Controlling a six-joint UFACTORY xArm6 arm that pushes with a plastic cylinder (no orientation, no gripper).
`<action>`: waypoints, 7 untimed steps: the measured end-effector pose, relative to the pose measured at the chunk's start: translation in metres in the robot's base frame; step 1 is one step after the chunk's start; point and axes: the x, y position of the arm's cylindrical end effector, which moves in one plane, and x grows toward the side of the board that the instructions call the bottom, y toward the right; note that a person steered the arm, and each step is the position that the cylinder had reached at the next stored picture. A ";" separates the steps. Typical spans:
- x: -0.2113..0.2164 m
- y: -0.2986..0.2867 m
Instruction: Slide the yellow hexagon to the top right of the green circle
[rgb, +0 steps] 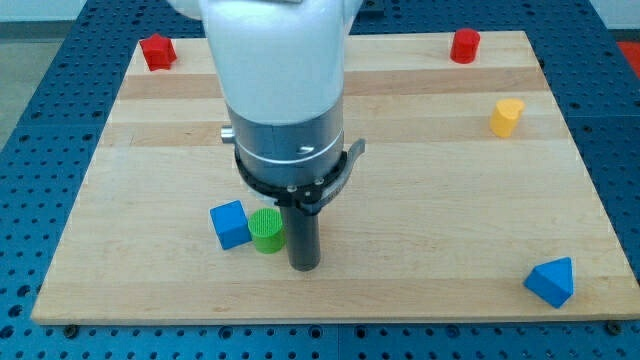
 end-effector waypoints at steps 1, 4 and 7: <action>0.000 0.000; -0.001 0.010; -0.014 0.019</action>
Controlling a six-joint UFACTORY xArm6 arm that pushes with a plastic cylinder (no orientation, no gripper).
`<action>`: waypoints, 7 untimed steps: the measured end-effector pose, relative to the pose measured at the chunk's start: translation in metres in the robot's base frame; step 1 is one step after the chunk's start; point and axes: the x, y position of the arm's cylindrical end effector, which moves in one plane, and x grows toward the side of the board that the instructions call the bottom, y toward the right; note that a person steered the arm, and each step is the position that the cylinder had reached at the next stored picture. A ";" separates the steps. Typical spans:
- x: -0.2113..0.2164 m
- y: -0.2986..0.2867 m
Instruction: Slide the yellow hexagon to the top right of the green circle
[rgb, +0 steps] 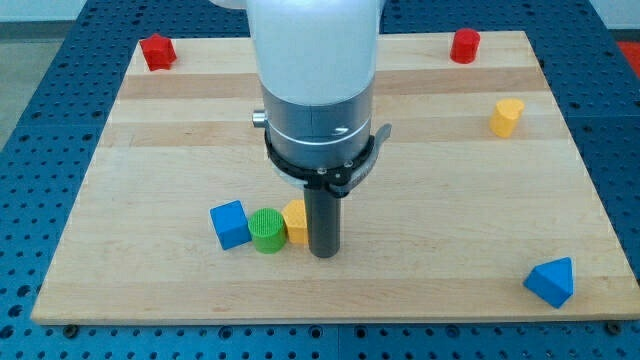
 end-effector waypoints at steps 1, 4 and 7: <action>-0.003 0.000; -0.005 0.000; -0.010 0.001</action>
